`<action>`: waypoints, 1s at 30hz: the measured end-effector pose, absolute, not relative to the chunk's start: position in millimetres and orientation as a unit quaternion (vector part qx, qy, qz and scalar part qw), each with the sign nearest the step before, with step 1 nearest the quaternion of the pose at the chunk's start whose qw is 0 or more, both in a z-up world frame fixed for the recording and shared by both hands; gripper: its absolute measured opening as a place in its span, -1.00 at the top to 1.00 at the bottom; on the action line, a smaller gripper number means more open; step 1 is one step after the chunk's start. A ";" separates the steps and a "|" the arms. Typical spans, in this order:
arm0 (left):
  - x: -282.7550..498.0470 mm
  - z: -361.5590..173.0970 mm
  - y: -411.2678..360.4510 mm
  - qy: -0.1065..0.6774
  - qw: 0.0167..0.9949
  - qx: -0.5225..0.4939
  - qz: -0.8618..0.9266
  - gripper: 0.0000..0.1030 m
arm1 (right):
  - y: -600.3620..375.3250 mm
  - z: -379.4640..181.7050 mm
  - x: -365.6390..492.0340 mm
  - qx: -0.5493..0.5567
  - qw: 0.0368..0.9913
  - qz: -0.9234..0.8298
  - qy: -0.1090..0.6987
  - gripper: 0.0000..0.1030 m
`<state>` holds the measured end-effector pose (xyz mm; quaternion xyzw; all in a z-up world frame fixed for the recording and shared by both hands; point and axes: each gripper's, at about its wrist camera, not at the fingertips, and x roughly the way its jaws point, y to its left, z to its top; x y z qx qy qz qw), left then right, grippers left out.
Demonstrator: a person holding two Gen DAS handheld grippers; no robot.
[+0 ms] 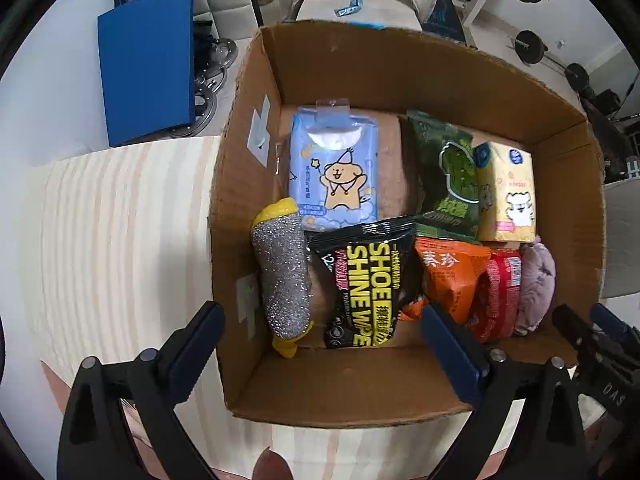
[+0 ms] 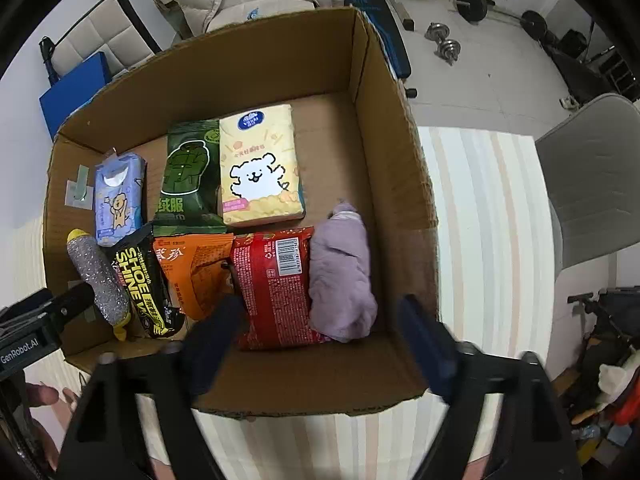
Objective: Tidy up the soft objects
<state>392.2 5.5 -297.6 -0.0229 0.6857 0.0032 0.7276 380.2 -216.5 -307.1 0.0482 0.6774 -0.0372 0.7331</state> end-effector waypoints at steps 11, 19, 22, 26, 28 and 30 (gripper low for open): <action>371.1 -274.4 -6.3 0.650 0.760 -0.011 -0.001 -0.97 | -204.4 -289.2 362.0 0.024 0.749 -0.029 0.661 -1.00; 357.6 -272.0 -15.3 0.638 0.770 0.010 0.003 -0.97 | -200.7 -290.1 349.8 0.017 0.753 -0.030 0.657 -1.00; 352.4 -267.5 -17.0 0.634 0.773 0.012 0.003 -0.97 | -201.1 -287.5 346.6 0.018 0.755 -0.028 0.655 -1.00; 340.0 -254.4 -20.4 0.623 0.782 0.008 0.001 -0.97 | -204.5 -276.6 338.7 0.028 0.761 -0.025 0.647 -1.00; 329.5 -243.4 -21.6 0.615 0.789 0.002 -0.002 -0.97 | -207.6 -264.3 330.8 0.034 0.769 -0.024 0.638 -1.00; 318.9 -230.8 -24.3 0.605 0.796 0.004 -0.001 -0.97 | -210.4 -249.6 321.5 0.038 0.778 -0.022 0.627 -1.00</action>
